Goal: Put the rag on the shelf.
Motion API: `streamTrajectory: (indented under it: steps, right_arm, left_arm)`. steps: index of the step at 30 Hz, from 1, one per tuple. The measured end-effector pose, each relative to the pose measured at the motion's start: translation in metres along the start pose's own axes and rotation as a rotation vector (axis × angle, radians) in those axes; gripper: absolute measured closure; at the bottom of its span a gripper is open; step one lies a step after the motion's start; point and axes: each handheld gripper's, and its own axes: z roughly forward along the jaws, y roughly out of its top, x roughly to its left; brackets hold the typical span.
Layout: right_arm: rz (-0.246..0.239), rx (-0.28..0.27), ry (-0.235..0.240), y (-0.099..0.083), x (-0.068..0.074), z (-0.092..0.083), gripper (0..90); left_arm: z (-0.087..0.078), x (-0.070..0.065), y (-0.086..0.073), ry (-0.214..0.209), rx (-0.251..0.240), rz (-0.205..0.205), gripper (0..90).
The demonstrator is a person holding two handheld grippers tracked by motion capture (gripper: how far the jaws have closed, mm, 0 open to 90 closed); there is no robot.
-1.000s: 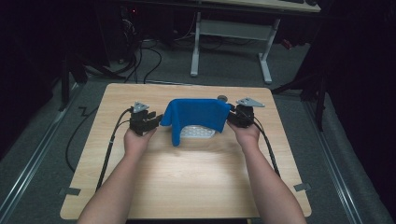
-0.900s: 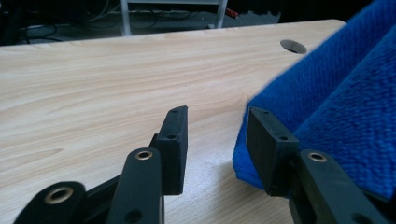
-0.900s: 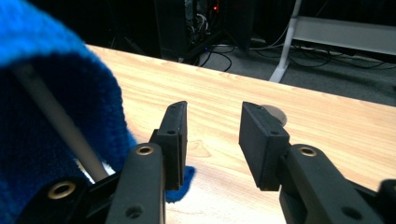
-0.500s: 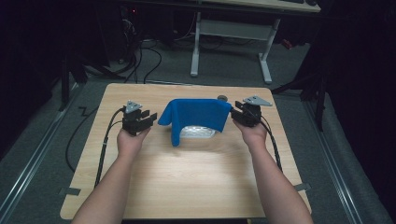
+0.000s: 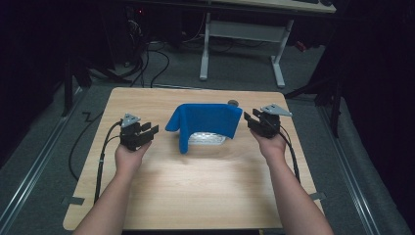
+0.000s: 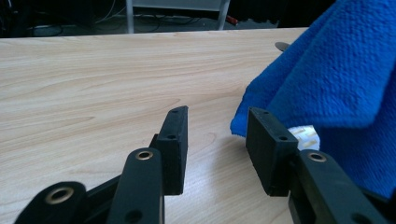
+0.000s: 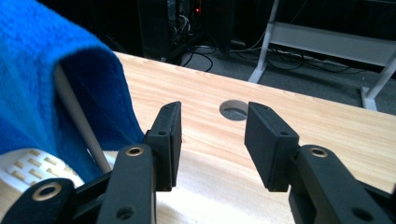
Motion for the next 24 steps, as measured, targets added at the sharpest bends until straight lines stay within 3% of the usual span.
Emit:
streamTrajectory:
  steps: [5,9,12,16,20,24]
  right_arm:
    - [0.000,-0.017,0.003,-0.007,0.000,-0.011,55.8]
    - [-0.028,0.005,0.008,-0.012,0.002,-0.017,54.0]
    - [-0.029,-0.016,0.015,-0.016,0.005,-0.025,53.5]
    - [-0.056,0.002,0.031,-0.018,0.012,-0.036,48.0]
    - [-0.070,-0.037,0.051,-0.025,0.022,-0.051,46.4]
    - [-0.097,0.016,0.067,-0.036,0.035,-0.065,38.9]
  left_arm:
    - [-0.008,-0.001,-0.009,-0.002,0.001,0.019,59.6]
    - [-0.016,-0.003,-0.016,-0.008,-0.001,0.030,59.6]
    - [-0.023,-0.005,-0.021,-0.018,-0.007,0.027,59.5]
    - [-0.033,-0.010,-0.028,-0.025,-0.009,0.038,59.2]
    - [-0.047,-0.018,-0.038,-0.050,-0.014,0.032,57.5]
    - [-0.063,-0.030,-0.054,-0.081,0.010,0.016,53.8]
